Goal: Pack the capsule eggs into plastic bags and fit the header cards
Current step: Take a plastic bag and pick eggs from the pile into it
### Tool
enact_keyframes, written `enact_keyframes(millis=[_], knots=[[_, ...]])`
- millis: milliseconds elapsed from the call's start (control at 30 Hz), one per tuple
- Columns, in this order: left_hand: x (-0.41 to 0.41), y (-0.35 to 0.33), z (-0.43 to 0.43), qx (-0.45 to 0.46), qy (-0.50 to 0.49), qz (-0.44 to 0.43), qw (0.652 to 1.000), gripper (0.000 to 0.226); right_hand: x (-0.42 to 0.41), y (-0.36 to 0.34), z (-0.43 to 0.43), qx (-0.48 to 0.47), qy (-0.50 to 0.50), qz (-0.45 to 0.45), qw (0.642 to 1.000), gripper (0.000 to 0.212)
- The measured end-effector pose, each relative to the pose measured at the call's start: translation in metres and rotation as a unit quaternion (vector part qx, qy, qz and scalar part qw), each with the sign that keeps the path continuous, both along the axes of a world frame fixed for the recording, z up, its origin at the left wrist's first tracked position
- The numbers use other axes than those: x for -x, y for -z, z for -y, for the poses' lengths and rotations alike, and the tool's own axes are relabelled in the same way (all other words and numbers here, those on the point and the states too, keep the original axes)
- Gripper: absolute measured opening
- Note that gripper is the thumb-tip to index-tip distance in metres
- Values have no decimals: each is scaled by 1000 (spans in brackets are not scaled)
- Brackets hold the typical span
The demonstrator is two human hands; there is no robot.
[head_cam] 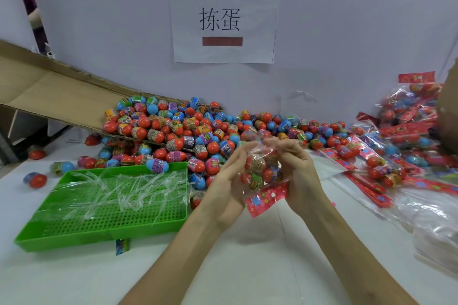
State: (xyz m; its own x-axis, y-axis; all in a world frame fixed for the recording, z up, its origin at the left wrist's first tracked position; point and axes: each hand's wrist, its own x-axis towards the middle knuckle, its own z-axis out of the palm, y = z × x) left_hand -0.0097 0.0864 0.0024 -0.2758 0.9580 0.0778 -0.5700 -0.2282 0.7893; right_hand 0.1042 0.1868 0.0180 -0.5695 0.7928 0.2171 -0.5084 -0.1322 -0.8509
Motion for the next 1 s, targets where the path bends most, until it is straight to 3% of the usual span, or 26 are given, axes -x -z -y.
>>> enact_keyframes(millis=[67,133,200,500,667,1000], knots=[[0,-1,2,-13,28,15,999,20,0,-1,1,3,-16,-17,1000,24],[1,-2,4,-23,49,22,998,18,-1,0,-1,17,-20,-19,999,30],[2,0,5,-33,62,18,997,22,-1,1,-2,25,-27,-22,999,35],[5,0,8,-73,117,69,988,33,-4,-4,-1,-11,-96,-38,995,16],[9,-2,9,-62,94,125,986,37,-3,-6,-3,-43,-107,-2,993,22],[6,-1,6,-12,40,105,994,27,-5,-13,1,-73,-142,-4,987,31]])
